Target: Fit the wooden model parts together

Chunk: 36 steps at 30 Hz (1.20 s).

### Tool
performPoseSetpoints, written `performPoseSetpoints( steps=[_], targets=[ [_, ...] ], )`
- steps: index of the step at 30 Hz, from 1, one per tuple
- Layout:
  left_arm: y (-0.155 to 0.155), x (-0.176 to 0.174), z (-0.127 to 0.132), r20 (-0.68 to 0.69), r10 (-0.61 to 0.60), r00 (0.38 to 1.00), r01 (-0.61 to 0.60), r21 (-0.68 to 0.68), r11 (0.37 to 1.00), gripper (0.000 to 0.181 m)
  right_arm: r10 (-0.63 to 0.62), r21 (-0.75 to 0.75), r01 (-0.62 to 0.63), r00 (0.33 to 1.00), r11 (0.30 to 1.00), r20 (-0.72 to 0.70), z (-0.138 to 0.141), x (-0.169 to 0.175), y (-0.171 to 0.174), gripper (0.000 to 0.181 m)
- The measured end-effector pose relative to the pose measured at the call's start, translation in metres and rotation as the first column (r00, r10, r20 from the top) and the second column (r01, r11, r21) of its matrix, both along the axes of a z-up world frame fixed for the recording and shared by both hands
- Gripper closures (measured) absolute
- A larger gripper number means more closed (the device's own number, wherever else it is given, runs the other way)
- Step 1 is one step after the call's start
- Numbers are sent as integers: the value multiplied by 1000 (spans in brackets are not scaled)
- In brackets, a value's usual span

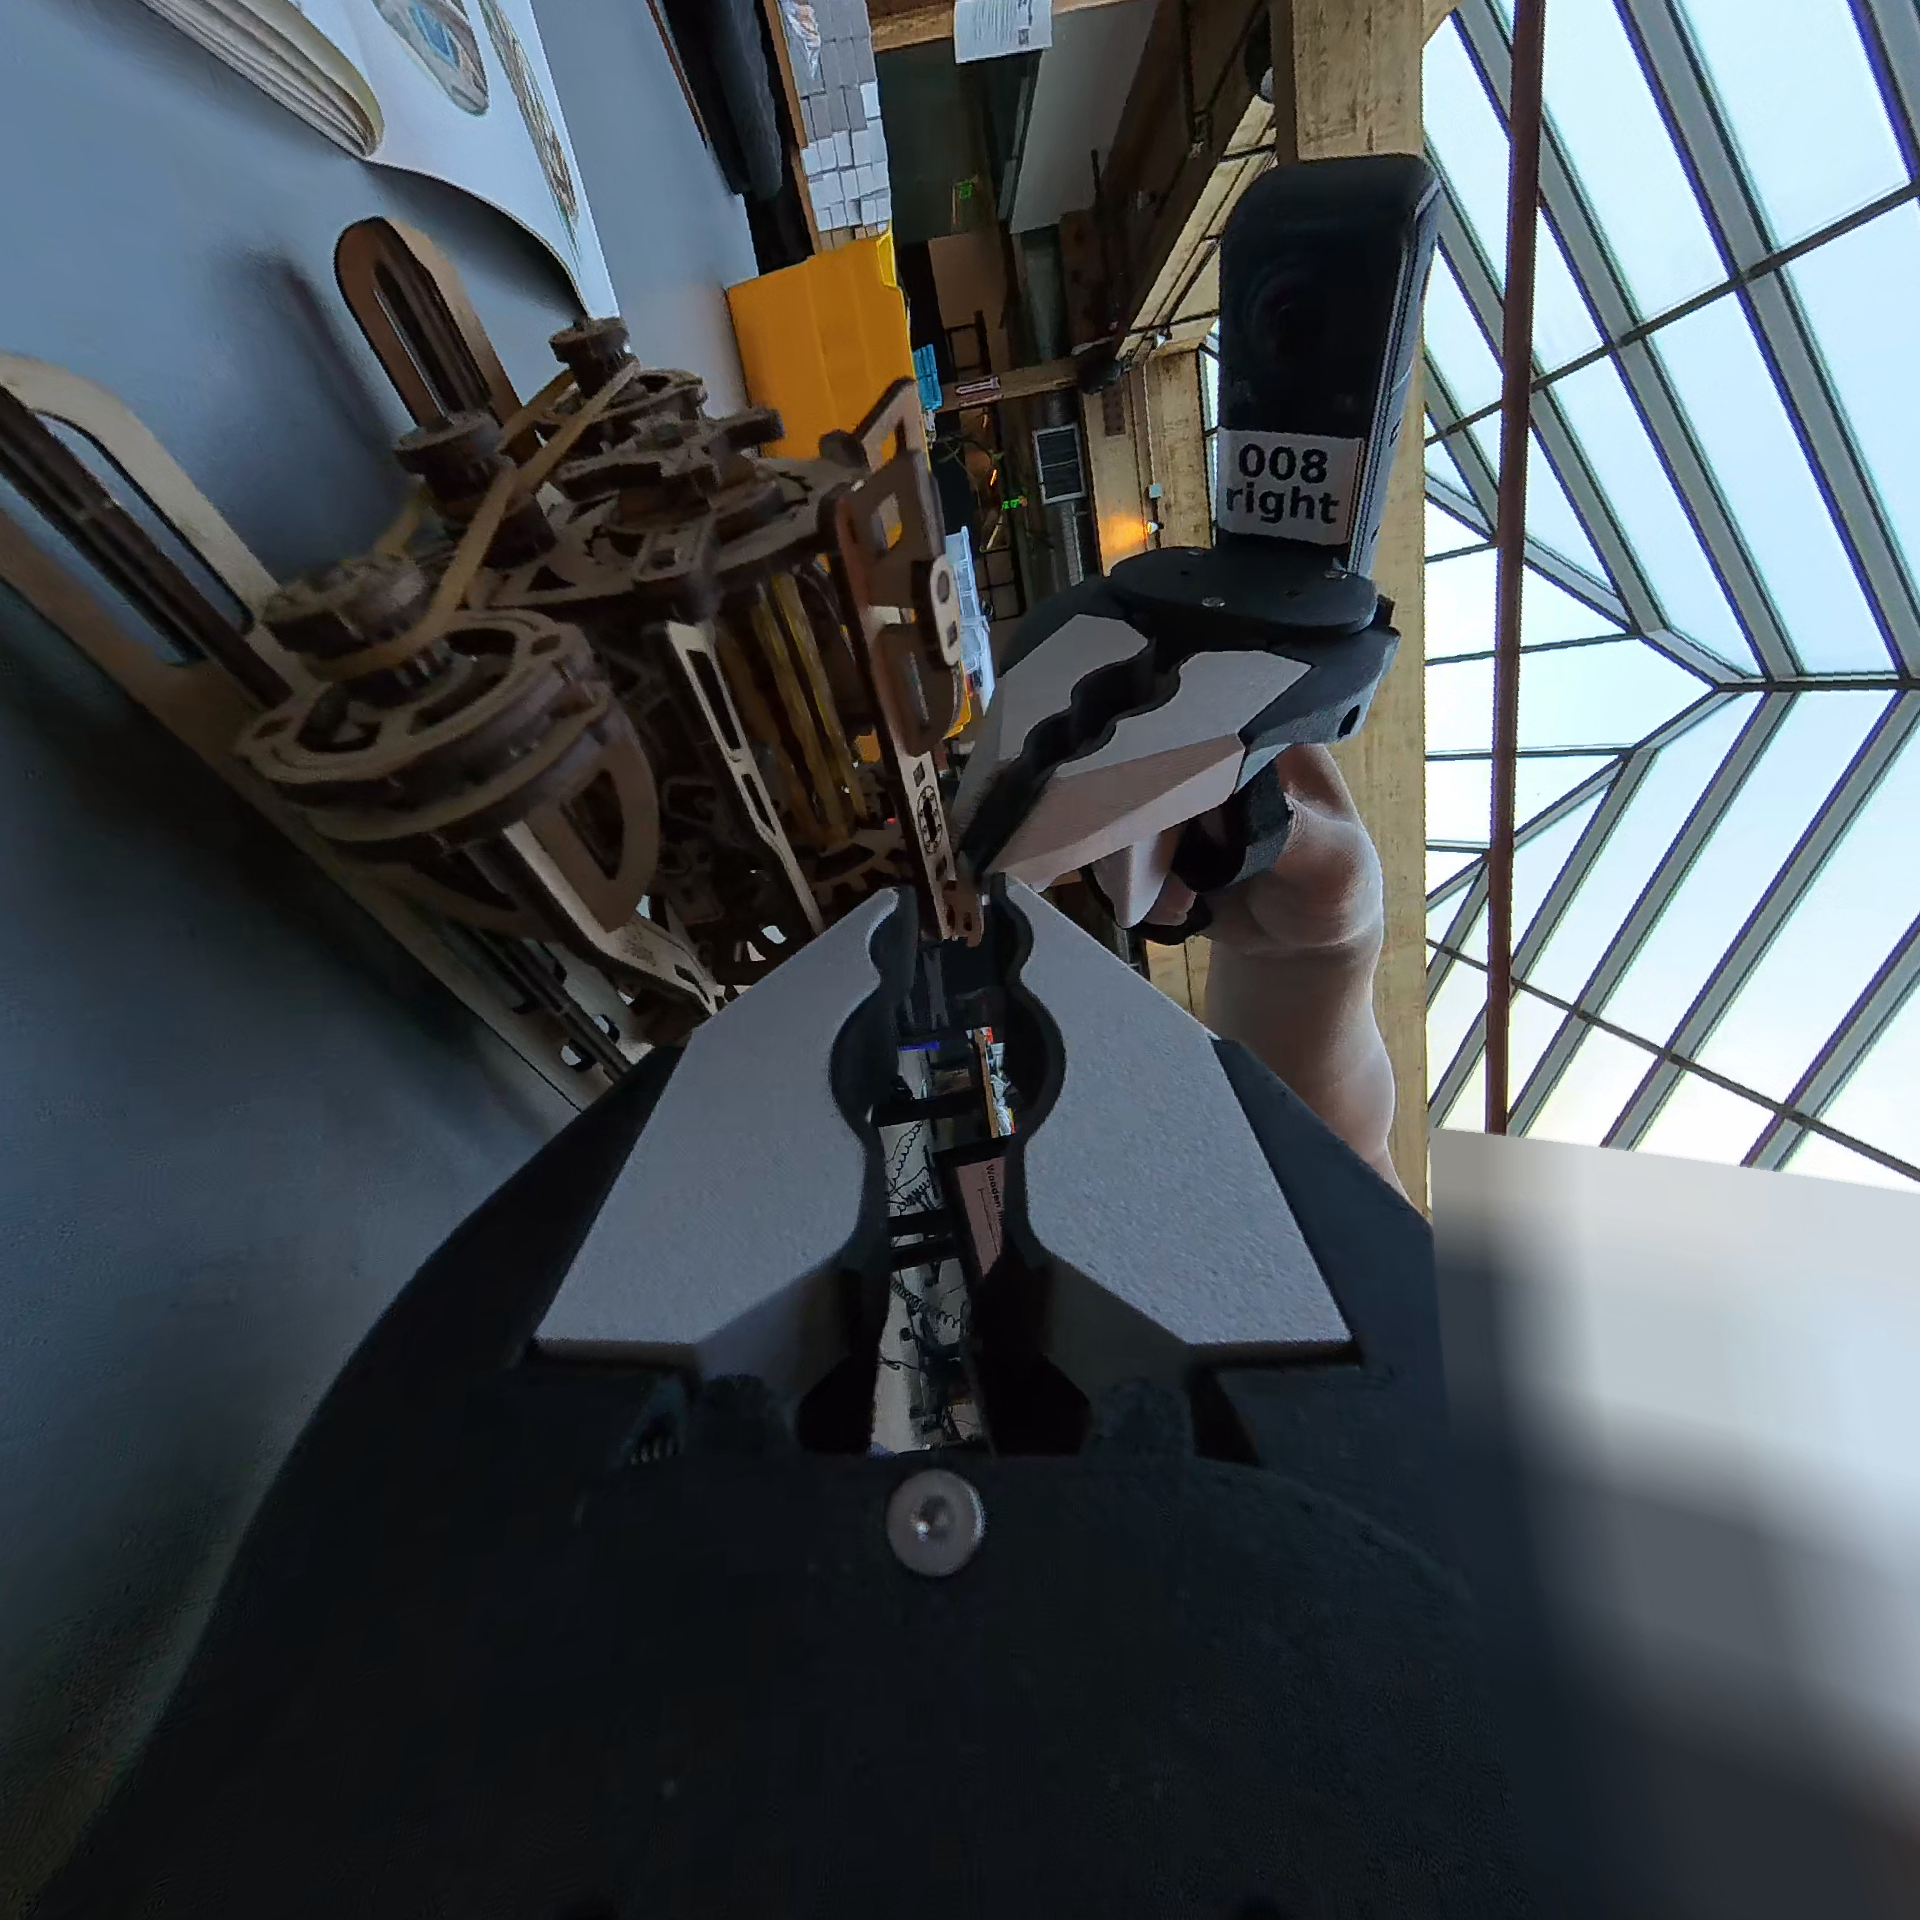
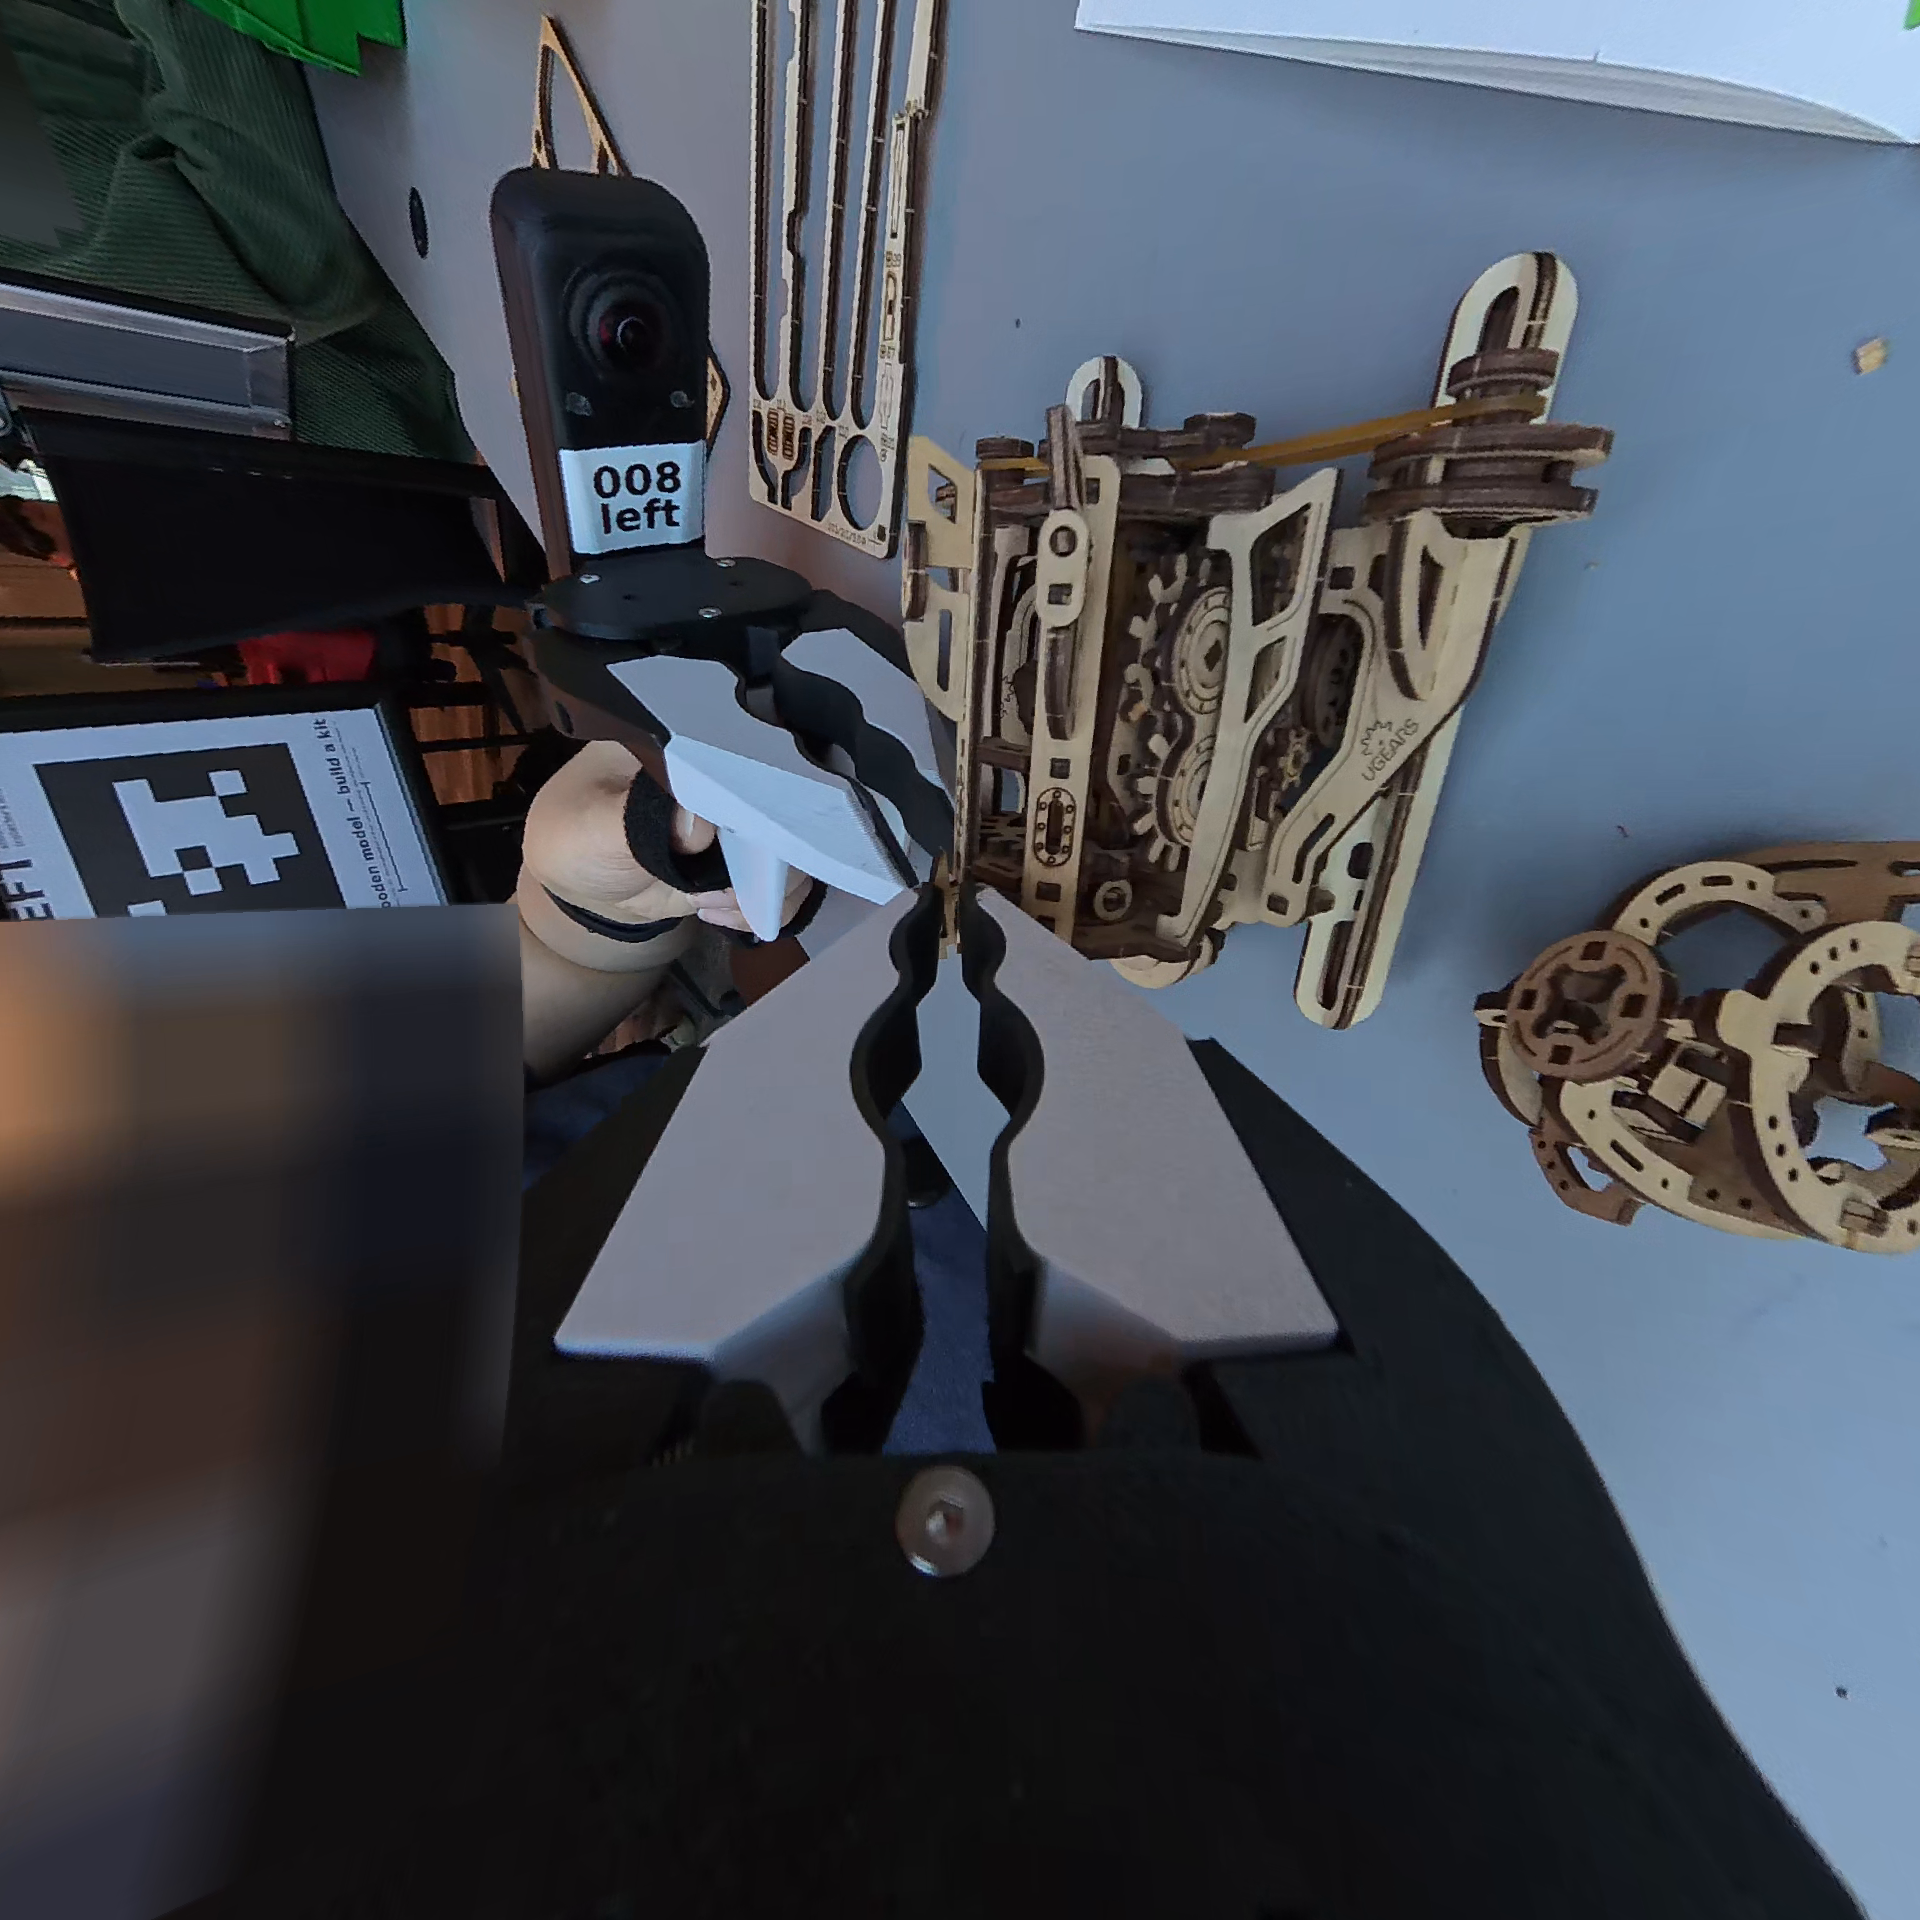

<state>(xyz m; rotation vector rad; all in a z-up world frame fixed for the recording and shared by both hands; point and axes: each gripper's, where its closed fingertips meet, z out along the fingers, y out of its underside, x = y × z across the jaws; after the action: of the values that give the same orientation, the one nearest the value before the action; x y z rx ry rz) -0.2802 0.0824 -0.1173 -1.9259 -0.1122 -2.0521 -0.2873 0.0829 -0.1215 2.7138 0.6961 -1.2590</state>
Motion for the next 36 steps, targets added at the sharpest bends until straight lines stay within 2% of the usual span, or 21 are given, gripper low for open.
performPoseSetpoints(
  steps=[1, 3, 6, 14, 36],
  targets=[
    [0, 0, -1, 4, 3, 1000, -3, -2, 1000, 173, 0, -5, 0, 1000, 1000, -15, 1, -1, 0, 177],
    [0, 0, -1, 17, 7, 1000, -7, -1, 1000, 173, -8, -28, 7, 999, 1000, -50, 5, -3, -1, 169],
    [0, 0, -1, 10, 8, 1000, -8, 11, 1000, 173, 10, -8, -11, 999, 1000, -43, 3, -1, -2, 173],
    [-1, 1, -1, -3, 2, 1000, -2, 28, 1000, 173, 86, 49, -84, 995, 995, -46, 4, -2, -4, 169],
    [-2, 2, -1, 4, -1, 1000, 1, 68, 998, 173, 82, 77, -82, 997, 994, -6, 3, -1, -3, 171]
  ],
)
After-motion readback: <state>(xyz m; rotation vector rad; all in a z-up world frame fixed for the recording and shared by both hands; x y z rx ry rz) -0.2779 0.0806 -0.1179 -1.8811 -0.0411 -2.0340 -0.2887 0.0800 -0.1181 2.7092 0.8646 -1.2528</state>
